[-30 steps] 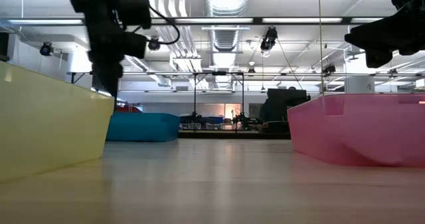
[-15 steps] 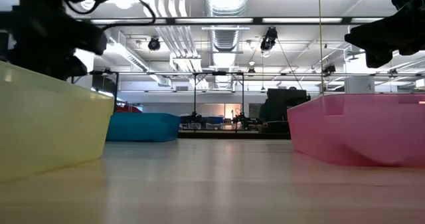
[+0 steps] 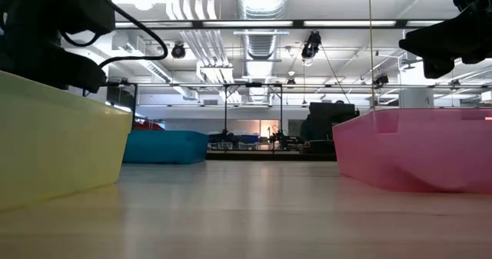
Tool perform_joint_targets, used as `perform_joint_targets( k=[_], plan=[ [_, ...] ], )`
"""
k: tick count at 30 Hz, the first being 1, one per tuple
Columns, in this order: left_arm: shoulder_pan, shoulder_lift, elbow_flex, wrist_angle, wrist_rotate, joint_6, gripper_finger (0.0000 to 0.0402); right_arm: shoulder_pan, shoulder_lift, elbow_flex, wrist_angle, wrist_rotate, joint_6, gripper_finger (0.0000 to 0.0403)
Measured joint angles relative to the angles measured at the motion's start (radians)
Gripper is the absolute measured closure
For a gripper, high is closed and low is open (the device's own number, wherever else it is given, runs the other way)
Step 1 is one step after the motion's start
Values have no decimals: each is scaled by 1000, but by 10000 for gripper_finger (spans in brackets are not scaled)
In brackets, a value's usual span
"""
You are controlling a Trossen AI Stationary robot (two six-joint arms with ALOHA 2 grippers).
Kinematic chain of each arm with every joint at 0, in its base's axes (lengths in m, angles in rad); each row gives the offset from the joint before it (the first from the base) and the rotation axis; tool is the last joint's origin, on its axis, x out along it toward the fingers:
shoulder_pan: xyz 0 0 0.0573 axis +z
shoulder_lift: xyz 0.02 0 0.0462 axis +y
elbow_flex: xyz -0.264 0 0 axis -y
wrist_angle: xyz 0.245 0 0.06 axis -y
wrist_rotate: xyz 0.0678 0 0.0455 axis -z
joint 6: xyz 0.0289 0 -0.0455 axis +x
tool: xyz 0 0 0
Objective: Sort silverware by color (type)
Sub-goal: Put the gold fork into the yellow bin
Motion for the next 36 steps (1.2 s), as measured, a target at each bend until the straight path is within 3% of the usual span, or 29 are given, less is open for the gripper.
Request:
perform_joint_targets(
  k=[12,30,36],
  plan=[
    [3,43,1,17,-40,-9,286,0,0,0,0,0,0,316],
    [16,220,11,95,-89,-12,286,0,0,0,0,0,0,316],
    [50,190,12,97,-62,-54,321,0,0,0,0,0,0,316]
  ],
)
